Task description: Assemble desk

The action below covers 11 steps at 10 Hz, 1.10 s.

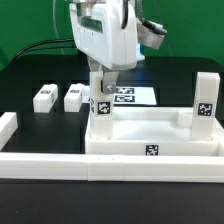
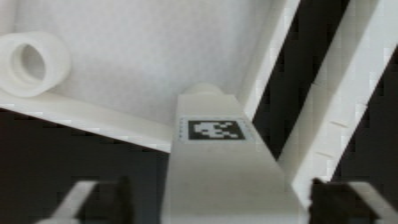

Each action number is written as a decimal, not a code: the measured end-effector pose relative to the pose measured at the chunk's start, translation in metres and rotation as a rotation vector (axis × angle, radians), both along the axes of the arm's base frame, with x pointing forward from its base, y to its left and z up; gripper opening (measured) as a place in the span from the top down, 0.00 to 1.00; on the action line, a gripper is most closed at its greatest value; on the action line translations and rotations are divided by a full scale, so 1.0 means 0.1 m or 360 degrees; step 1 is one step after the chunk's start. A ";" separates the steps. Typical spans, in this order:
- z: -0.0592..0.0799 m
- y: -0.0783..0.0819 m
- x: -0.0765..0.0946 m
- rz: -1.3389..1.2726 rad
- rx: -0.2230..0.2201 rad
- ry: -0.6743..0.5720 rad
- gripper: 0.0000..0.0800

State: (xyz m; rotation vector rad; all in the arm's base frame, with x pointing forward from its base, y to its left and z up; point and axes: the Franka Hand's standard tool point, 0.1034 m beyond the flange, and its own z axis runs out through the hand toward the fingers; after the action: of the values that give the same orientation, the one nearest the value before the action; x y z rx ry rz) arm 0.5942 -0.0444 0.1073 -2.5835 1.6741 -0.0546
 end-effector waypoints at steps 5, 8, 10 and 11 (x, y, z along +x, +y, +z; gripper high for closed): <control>0.01 0.03 0.02 0.0819 -0.0052 -0.0032 0.19; 0.00 0.05 0.02 0.1265 -0.0080 -0.0045 0.19; 0.00 0.05 0.02 0.1461 -0.0092 -0.0051 0.19; 0.00 0.03 0.02 0.1615 -0.0106 -0.0053 0.19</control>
Offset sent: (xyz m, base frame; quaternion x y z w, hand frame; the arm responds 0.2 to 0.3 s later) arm 0.0056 0.0056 0.0036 0.0013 -0.0109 -0.2572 0.9663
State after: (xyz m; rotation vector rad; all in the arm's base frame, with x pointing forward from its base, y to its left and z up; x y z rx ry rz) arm 0.5958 -0.0414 0.1071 -3.0978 0.2059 -0.0962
